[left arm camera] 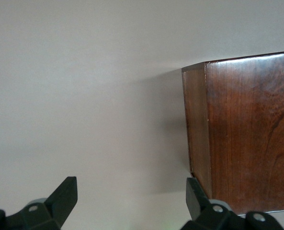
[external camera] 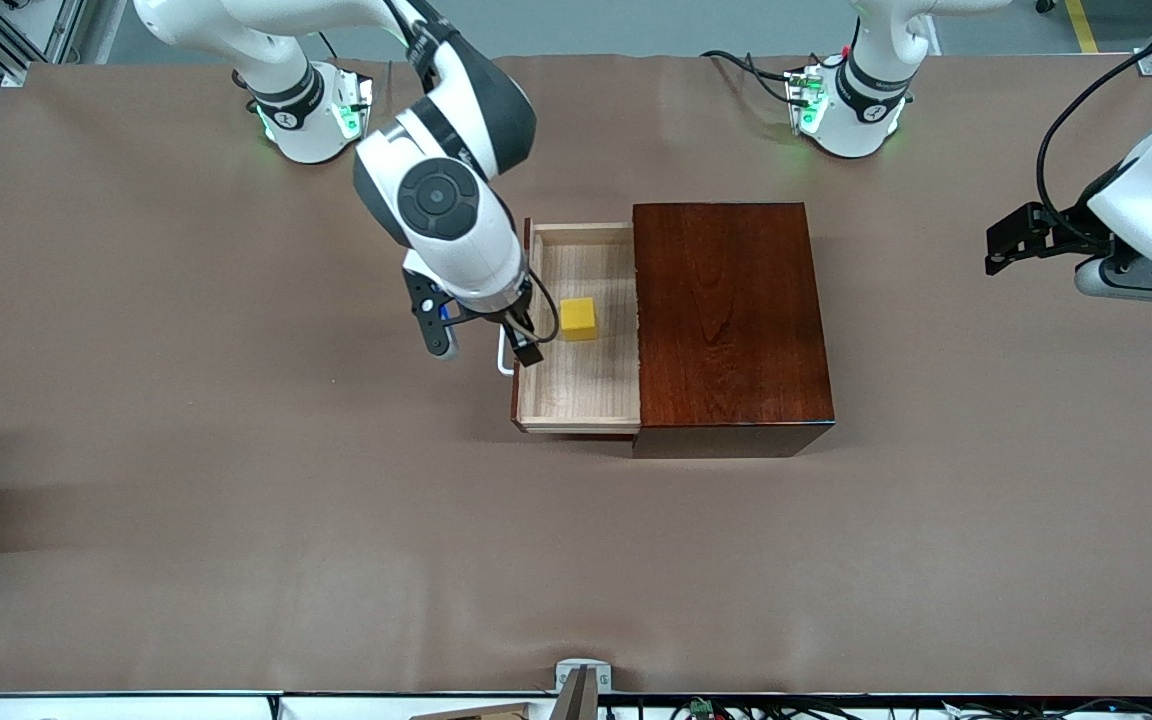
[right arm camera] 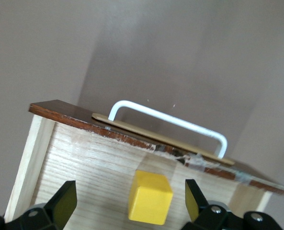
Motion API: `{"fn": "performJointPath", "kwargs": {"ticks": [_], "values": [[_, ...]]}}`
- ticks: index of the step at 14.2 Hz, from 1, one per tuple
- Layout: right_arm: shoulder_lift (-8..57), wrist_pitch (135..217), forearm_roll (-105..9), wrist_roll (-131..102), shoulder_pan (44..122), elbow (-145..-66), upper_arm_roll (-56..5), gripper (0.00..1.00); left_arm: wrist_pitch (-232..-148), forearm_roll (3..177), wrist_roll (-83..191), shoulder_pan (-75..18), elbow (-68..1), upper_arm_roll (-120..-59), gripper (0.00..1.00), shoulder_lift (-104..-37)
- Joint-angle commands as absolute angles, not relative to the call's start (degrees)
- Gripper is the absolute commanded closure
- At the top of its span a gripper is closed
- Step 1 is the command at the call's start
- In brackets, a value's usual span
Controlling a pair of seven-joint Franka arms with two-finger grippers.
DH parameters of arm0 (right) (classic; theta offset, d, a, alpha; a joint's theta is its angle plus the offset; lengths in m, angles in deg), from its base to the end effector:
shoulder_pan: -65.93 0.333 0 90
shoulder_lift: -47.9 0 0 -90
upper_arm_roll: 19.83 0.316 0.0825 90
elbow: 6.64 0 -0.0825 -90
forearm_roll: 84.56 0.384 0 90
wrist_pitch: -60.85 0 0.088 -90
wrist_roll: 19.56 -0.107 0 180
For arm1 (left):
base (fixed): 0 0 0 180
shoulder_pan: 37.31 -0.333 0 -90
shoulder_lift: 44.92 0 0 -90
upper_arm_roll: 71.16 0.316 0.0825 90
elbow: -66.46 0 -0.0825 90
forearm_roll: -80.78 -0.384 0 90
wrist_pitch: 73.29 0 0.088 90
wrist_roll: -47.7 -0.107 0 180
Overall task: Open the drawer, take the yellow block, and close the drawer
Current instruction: 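Lower the right gripper and grasp the yellow block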
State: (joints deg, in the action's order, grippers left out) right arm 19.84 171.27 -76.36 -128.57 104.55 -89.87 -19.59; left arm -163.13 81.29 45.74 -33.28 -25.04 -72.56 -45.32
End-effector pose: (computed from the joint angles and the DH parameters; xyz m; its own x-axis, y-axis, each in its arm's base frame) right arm 0.5359 0.4439 0.4029 0.2849 -0.9508 -0.1214 -0.9539 -0.2937 0.0615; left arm 0.5527 -0.0535 0.6081 0.9911 -0.1286 -0.0356 -0.1283 -0.9917 0.0103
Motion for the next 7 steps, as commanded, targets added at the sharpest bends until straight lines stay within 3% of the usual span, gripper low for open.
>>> {"fn": "performJointPath", "kwargs": {"ticks": [1, 7], "values": [[17.5, 173.1, -75.5, -136.6, 107.0, -88.0, -20.2, 0.0, -163.6, 80.4, 46.1, -33.6, -25.5, -72.8, 0.0, -44.7], [16.4, 177.1, -75.9, -140.4, 110.6, -90.0, -20.4, 0.0, -163.6, 80.4, 46.1, -33.5, -25.5, -72.9, 0.0, -44.9]]}}
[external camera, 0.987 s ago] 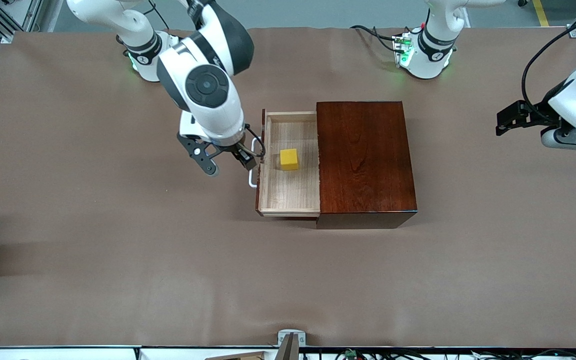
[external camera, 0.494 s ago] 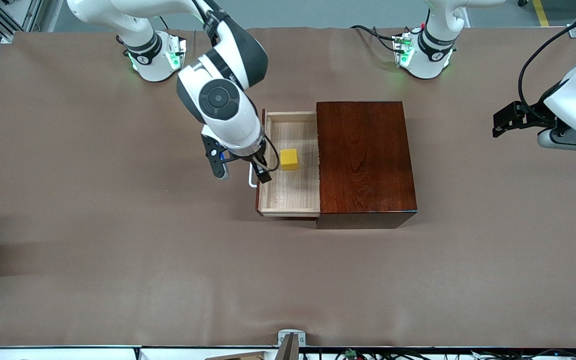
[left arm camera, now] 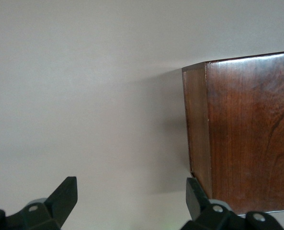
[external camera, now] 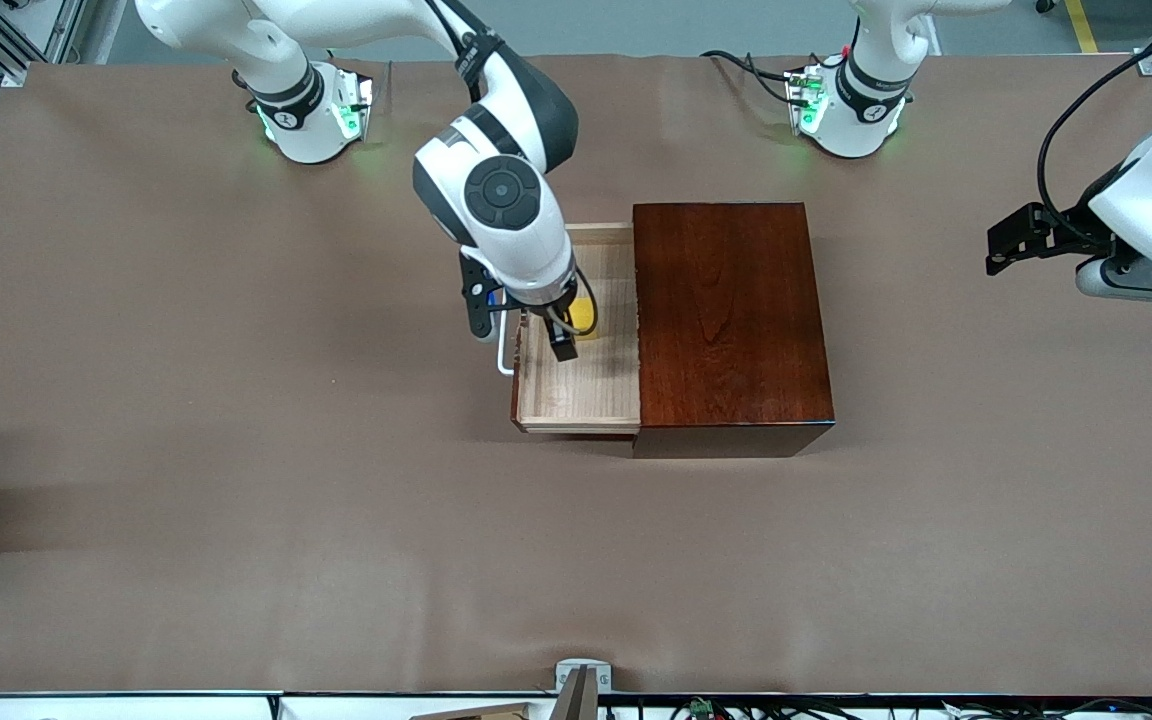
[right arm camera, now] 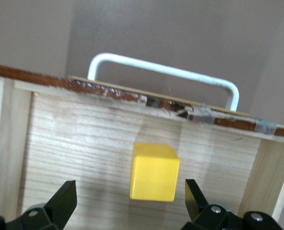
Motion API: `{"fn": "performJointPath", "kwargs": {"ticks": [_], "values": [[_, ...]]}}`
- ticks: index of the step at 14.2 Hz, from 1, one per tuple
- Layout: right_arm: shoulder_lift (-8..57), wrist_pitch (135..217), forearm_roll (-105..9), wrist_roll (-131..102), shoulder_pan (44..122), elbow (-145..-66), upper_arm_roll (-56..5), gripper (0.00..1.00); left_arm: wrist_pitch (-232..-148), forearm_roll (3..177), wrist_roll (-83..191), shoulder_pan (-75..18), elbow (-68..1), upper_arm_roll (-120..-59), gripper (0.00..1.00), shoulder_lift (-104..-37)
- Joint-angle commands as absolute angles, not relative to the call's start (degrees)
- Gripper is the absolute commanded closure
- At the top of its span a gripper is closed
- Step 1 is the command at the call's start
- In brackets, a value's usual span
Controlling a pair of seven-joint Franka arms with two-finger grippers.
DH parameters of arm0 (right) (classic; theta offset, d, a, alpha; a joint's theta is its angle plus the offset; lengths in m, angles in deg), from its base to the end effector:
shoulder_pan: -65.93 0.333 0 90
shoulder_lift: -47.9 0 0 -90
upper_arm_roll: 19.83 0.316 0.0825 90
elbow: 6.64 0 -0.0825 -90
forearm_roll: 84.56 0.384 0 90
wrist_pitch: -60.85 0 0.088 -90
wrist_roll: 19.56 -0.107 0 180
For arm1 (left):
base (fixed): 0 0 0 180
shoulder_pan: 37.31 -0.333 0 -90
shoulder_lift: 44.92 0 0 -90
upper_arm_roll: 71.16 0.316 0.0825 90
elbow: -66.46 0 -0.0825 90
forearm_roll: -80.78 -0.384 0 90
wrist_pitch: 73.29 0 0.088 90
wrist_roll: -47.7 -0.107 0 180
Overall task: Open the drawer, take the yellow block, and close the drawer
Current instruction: 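Lower the right gripper and grasp the yellow block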
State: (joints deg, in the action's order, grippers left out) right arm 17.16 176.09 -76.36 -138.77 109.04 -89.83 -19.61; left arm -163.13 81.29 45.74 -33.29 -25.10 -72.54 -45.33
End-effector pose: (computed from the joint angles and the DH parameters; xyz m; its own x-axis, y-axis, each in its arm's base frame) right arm 0.5092 0.4913 0.3777 0.1808 -0.9756 -0.1246 -0.9810 -0.1879 0.0482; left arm 0.5528 -0.0532 0.6075 0.9911 -0.1281 -0.0368 -0.1278 -0.9917 0.0103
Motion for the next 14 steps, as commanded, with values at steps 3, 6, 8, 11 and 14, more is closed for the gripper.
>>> {"fn": "performJointPath", "kwargs": {"ticks": [3, 6, 8, 11, 14], "values": [[16.5, 179.2, -75.9, -140.4, 110.8, -93.2, -20.4, 0.0, -163.6, 80.4, 46.1, -33.6, -25.6, -72.9, 0.0, -45.0], [16.4, 180.7, -76.3, -140.4, 111.2, -94.7, -20.4, 0.0, -163.6, 80.4, 46.1, -33.4, -25.6, -72.9, 0.0, -45.1], [16.4, 184.5, -76.4, -140.6, 111.5, -97.0, -20.4, 0.0, -163.6, 80.3, 46.2, -33.3, -25.6, -73.0, 0.0, -45.1], [16.3, 186.7, -76.7, -141.8, 112.6, -98.0, -20.5, 0.0, -163.6, 80.4, 46.2, -33.4, -25.6, -73.0, 0.0, -45.1], [16.0, 187.1, -77.3, -142.1, 113.2, -98.0, -20.5, 0.0, -163.6, 80.4, 46.2, -33.4, -25.6, -73.0, 0.0, -45.1]]}}
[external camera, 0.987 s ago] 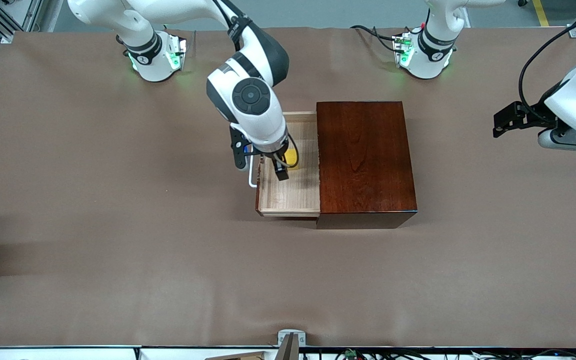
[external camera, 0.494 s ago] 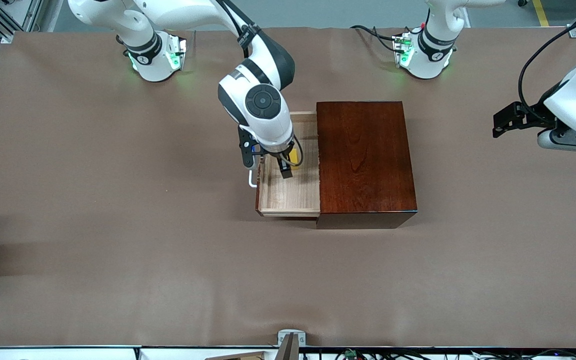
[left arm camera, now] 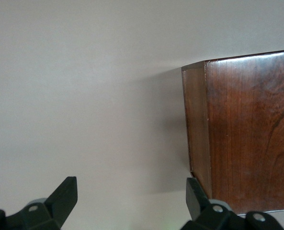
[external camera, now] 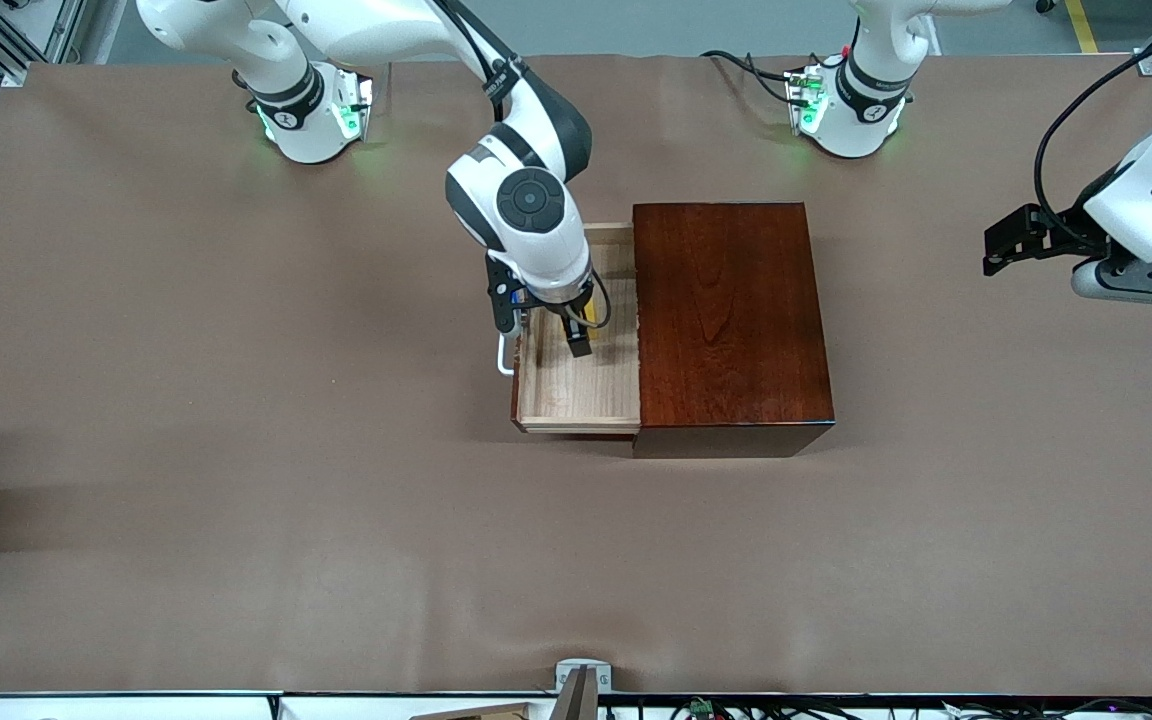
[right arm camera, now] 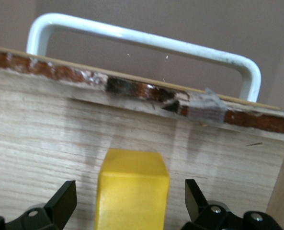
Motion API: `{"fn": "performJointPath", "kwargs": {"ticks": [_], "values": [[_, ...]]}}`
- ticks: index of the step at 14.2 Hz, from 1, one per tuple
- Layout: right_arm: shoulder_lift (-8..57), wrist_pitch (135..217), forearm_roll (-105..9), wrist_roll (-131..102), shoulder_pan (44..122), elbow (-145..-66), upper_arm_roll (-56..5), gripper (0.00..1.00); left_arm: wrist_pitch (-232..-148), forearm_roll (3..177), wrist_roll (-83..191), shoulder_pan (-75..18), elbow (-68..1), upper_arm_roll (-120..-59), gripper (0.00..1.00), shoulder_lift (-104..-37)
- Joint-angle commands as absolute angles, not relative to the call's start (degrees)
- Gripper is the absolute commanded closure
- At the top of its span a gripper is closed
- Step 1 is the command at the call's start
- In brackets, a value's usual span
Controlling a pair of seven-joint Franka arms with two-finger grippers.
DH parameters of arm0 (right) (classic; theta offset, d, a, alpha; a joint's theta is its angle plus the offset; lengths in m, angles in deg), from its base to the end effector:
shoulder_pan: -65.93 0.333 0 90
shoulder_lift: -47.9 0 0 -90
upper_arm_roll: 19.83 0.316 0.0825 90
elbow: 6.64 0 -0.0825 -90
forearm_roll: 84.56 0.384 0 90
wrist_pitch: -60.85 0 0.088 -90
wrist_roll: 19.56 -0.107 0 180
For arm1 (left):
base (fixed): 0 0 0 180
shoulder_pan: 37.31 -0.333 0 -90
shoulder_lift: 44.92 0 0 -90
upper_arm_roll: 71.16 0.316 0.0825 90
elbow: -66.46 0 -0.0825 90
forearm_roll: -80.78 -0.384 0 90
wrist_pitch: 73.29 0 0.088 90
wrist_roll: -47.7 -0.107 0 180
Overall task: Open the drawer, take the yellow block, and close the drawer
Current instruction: 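Lower the right gripper and grasp the yellow block, then lift the yellow block out of the drawer with the right gripper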
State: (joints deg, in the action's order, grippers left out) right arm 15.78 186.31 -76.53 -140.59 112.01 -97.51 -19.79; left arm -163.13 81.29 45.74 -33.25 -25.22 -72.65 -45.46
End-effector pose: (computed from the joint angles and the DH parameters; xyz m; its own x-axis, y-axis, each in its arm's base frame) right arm 0.4800 0.5063 0.3141 0.1803 -0.9762 -0.1205 -0.9824 -0.1849 0.0278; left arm 0.5532 -0.0546 0.6052 0.9906 -0.1306 -0.0412 -0.1303 -0.9914 0.0106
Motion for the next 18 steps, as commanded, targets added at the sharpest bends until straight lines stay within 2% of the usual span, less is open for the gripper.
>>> {"fn": "performJointPath", "kwargs": {"ticks": [1, 2, 3, 8, 12, 18], "values": [[15.8, 187.2, -78.0, -142.1, 113.1, -98.0, -20.5, 0.24, -163.6, 80.4, 46.2, -33.4, -25.7, -73.0, 0.0, -45.1], [15.8, 187.8, -78.0, -141.9, 113.0, -97.9, -20.4, 0.73, -163.6, 80.4, 46.2, -33.4, -25.7, -73.0, 0.0, -45.1], [15.8, 187.9, -78.0, -141.9, 112.7, -97.9, -20.4, 1.0, -163.6, 80.4, 46.2, -33.4, -25.8, -73.0, 0.0, -45.1], [17.0, 186.9, -78.0, -141.5, 112.2, -97.3, -20.5, 1.0, -163.6, 80.6, 46.2, -33.4, -25.9, -73.1, 0.0, -45.1], [20.9, 185.0, -77.9, -139.7, 111.2, -97.3, -20.5, 1.0, -163.6, 80.8, 46.2, -33.2, -25.6, -73.0, 0.0, -45.5], [27.9, 174.6, -77.5, -129.9, 107.2, -96.7, -20.4, 1.0, -163.6, 81.3, 50.7, -32.9, -25.2, -73.1, 0.0, -46.3]]}}
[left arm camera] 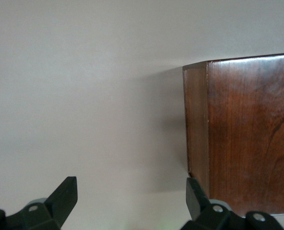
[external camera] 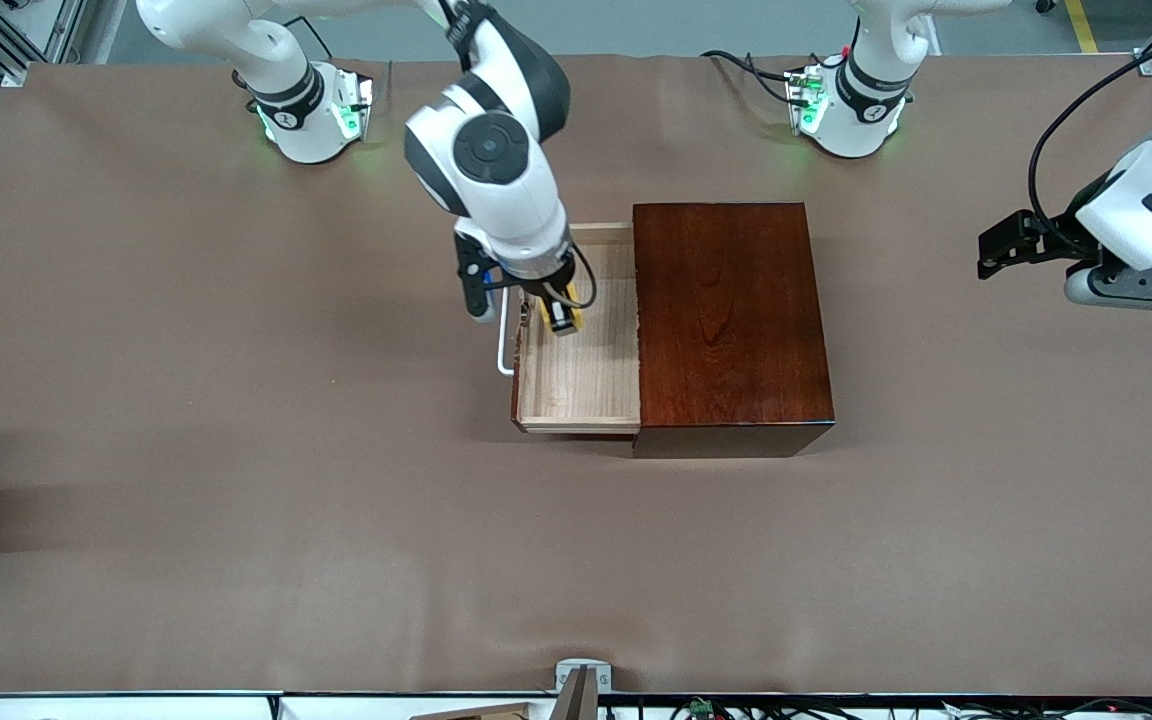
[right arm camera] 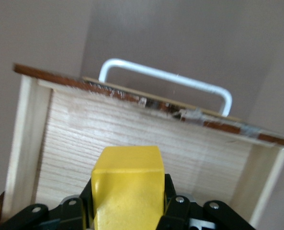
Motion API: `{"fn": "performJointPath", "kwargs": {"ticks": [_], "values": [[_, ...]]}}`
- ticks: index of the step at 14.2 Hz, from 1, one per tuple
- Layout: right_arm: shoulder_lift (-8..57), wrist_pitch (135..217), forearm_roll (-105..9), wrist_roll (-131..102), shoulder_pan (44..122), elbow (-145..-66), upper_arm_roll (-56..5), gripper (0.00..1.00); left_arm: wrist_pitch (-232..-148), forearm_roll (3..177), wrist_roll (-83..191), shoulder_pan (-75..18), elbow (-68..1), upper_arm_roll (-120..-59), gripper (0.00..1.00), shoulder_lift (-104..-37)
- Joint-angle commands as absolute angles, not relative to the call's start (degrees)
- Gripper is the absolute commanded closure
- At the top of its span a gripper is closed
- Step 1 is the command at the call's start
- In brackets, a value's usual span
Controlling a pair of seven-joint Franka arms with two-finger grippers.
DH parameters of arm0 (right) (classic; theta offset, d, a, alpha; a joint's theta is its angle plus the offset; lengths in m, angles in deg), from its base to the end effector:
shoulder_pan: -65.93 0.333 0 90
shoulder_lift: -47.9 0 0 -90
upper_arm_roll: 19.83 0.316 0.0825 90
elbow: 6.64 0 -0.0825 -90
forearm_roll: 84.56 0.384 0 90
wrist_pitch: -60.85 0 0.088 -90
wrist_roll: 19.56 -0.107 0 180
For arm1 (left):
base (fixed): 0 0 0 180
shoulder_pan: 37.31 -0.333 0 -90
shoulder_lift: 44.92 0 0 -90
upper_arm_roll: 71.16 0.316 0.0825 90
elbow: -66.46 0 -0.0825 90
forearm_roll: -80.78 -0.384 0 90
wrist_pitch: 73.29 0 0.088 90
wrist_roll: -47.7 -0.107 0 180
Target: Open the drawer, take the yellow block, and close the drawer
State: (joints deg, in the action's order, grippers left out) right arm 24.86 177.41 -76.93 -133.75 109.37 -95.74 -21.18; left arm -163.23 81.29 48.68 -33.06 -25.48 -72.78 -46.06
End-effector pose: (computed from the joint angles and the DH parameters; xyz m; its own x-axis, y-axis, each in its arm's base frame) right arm 0.5001 0.4646 0.4238 0.2558 -0.9574 -0.1342 -0.9666 -0.2553 -0.0209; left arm 0.5556 -0.0579 0.5974 0.9949 -0.0851 -0.0549 -0.0848 -0.9964 0.0085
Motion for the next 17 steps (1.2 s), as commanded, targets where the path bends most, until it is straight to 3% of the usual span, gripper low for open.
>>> {"fn": "performJointPath", "kwargs": {"ticks": [1, 9, 17], "values": [[28.9, 172.7, -77.4, -127.1, 106.5, -96.7, -20.4, 1.0, -163.6, 81.3, 50.8, -32.8, -25.1, -73.1, 0.0, -46.3], [32.8, 162.4, -77.0, -99.4, 94.6, -97.7, -20.4, 1.0, -163.6, 81.2, 50.2, -30.5, -24.9, -78.3, 0.0, -47.6], [32.4, 161.3, -77.3, -55.6, 77.3, -101.4, -20.5, 1.0, -163.6, 81.0, 50.9, -30.4, -24.5, -92.9, 0.0, -51.7]]}}
